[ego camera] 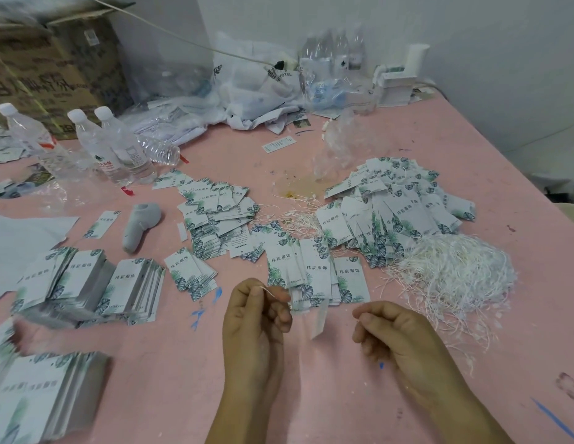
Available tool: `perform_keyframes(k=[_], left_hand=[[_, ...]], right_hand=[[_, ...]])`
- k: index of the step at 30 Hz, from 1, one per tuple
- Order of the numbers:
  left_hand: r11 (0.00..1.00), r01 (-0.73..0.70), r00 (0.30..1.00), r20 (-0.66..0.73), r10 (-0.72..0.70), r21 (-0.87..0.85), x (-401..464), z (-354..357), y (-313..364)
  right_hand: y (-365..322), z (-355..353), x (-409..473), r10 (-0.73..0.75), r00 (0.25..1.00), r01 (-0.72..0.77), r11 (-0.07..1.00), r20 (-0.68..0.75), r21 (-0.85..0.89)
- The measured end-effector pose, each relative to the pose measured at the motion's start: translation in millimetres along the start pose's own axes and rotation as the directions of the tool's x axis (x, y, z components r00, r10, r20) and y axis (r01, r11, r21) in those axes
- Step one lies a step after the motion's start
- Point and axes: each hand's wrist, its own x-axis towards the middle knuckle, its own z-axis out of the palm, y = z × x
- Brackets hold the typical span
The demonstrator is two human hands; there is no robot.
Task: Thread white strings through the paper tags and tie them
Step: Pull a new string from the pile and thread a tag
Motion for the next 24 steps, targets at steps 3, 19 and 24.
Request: perform_keyframes(k=[3, 19, 24], left_hand=[[0.991, -0.058, 0.998, 0.018, 0.057, 0.124, -1, 3, 4], [0.917, 0.214, 0.972, 0.019, -0.234, 0.337, -26, 10, -73], [0.863, 0.096, 0.986, 0.073, -0.152, 0.497, -27, 5, -73]], right_hand=[[7, 8, 2, 0.019, 0.999, -0.017, 0.998, 0.038, -0.065], [19, -19, -2, -0.115, 0.976, 0.025, 0.903, -0.187, -0.428], [16, -22, -3, -0.099, 0.973, 0.014, 0.926, -0.208, -0.376]])
